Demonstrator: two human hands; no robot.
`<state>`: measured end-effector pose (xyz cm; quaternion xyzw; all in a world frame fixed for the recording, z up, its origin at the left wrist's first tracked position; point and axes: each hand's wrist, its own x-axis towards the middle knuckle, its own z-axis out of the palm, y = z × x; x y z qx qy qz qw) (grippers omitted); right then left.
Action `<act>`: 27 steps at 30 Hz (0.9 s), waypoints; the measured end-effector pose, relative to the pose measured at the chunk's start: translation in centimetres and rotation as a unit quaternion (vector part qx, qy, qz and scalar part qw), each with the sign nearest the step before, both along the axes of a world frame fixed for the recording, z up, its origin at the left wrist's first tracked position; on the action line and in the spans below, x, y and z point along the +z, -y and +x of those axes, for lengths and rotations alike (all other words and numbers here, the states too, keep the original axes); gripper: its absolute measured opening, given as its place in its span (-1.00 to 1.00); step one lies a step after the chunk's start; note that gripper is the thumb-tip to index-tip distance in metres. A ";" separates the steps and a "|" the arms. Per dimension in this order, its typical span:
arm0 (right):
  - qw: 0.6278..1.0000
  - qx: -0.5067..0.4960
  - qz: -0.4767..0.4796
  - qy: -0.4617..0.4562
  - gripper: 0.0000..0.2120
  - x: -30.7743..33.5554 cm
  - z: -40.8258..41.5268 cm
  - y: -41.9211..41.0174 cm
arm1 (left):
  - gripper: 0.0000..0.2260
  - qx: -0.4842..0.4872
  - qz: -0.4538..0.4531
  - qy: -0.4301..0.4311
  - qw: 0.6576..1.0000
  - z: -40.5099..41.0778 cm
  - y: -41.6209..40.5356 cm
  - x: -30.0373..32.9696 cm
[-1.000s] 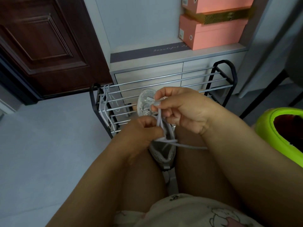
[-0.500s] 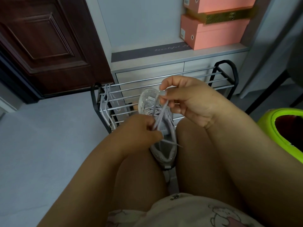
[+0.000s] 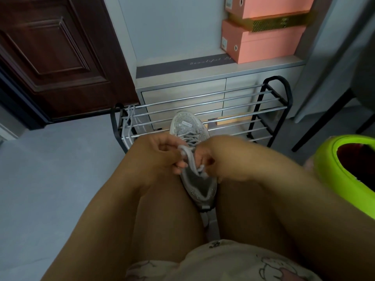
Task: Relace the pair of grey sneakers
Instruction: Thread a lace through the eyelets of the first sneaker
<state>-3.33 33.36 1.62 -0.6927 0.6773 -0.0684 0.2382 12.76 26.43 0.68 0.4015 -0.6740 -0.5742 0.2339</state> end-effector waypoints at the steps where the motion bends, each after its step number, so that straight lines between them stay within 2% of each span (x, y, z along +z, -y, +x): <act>1: 0.999 0.011 -0.011 -0.048 -0.80 -0.3 0.4 0.0 | -0.88 -0.010 0.002 0.006 1.000 -0.1 -0.2 -0.4; 3: 0.993 0.025 -0.024 -0.113 -0.81 -0.8 0.7 -0.3 | -0.89 -0.019 -0.042 0.047 0.998 -0.5 -0.5 -1.4; 4: 0.990 0.037 -0.024 -0.132 -0.79 -1.1 0.6 -0.4 | -0.91 -0.027 -0.096 0.094 0.991 -0.8 -0.4 -2.1; 6: 0.989 0.058 -0.006 -0.136 -0.74 -1.5 0.1 -0.4 | -0.93 -0.071 -0.236 0.219 0.944 -1.1 -0.1 -3.2; 8: 0.993 0.050 0.016 -0.106 -0.71 -1.3 -0.5 -0.3 | -0.86 -0.124 -0.309 0.319 0.887 -1.4 0.1 -3.7; 9: 0.996 0.034 0.018 -0.082 -0.69 -1.0 -0.9 -0.3 | -0.81 -0.146 -0.322 0.351 0.867 -1.7 0.3 -4.0; 11: 0.999 -0.003 0.017 -0.038 -0.69 -0.5 -1.7 -0.2 | -0.73 -0.169 -0.309 0.387 0.852 -2.4 0.3 -4.5; 15: 0.999 -0.031 0.011 0.018 -0.73 -0.3 -2.6 0.0 | -0.71 -0.219 -0.343 0.385 0.828 -2.0 0.1 -4.9; 18: 0.996 -0.062 -0.034 0.052 -0.84 -0.6 -2.9 0.1 | -0.74 -0.230 -0.309 0.314 0.868 -0.8 0.5 -4.3; 21: 0.991 -0.092 -0.090 0.029 -0.96 -0.7 -2.7 0.6 | -0.89 -0.140 -0.292 0.226 0.919 -0.6 1.2 -4.0; 22: 0.989 -0.105 -0.102 0.013 -0.95 -0.8 -2.5 0.8 | -0.90 -0.105 -0.295 0.218 0.924 -0.6 1.4 -4.0; 25: 0.984 -0.137 -0.107 -0.029 -0.86 -1.2 -1.8 1.5 | -0.76 -0.004 -0.333 0.236 0.913 -0.8 1.8 -4.0; 27: 0.983 -0.146 -0.100 -0.046 -0.78 -1.7 -1.4 1.9 | -0.73 0.029 -0.333 0.241 0.911 -1.1 2.0 -3.9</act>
